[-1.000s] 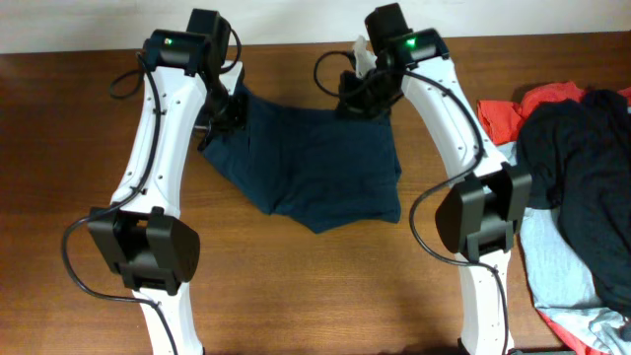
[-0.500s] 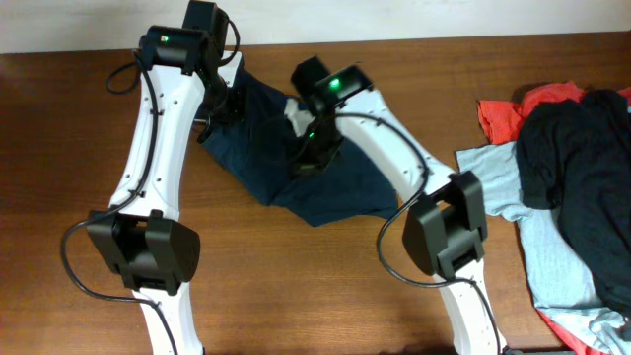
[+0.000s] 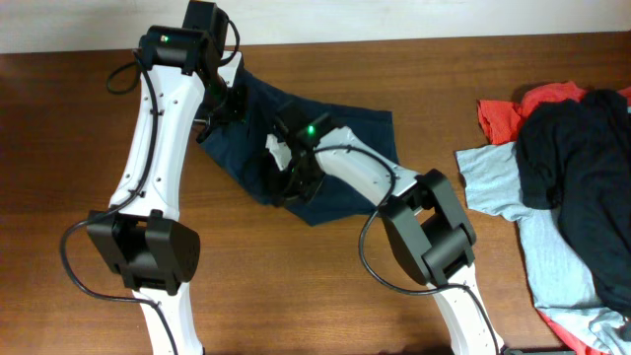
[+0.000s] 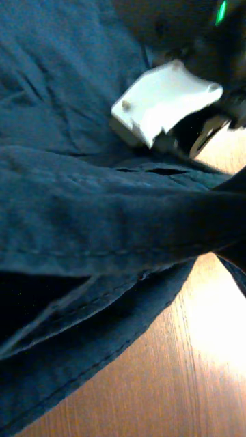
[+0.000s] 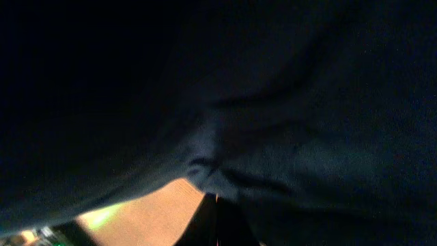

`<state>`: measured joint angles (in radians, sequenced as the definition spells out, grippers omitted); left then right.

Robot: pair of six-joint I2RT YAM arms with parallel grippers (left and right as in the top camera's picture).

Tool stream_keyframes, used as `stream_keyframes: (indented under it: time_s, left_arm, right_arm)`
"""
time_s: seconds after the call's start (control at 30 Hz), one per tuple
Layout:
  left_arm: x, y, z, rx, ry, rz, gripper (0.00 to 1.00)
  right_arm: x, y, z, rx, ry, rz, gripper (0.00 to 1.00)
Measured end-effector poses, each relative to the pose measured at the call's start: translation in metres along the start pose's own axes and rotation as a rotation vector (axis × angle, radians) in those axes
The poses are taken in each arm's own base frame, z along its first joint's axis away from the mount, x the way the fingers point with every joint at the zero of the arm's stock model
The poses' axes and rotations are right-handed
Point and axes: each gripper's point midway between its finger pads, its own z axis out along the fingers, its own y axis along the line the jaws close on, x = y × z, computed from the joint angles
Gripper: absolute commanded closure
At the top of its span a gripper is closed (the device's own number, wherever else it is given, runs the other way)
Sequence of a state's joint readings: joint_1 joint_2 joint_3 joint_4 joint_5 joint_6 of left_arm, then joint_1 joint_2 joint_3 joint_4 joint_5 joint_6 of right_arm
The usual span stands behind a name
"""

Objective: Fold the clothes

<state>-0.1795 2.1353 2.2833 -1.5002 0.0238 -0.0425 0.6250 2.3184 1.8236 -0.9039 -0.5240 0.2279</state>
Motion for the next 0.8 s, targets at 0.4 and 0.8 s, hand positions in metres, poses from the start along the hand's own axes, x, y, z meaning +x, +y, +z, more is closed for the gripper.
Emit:
stream_keyframes:
  time_s: [0.4, 0.8]
  left_arm:
    - [0.001, 0.003, 0.0, -0.016, 0.003, 0.0, 1.0]
    - [0.001, 0.006, 0.0, -0.036, 0.003, 0.0, 1.0]
  right_arm:
    - [0.028, -0.006, 0.018, -0.066, 0.072, 0.038, 0.96]
    - [-0.022, -0.022, -0.139, -0.063, -0.255, 0.039, 0.96]
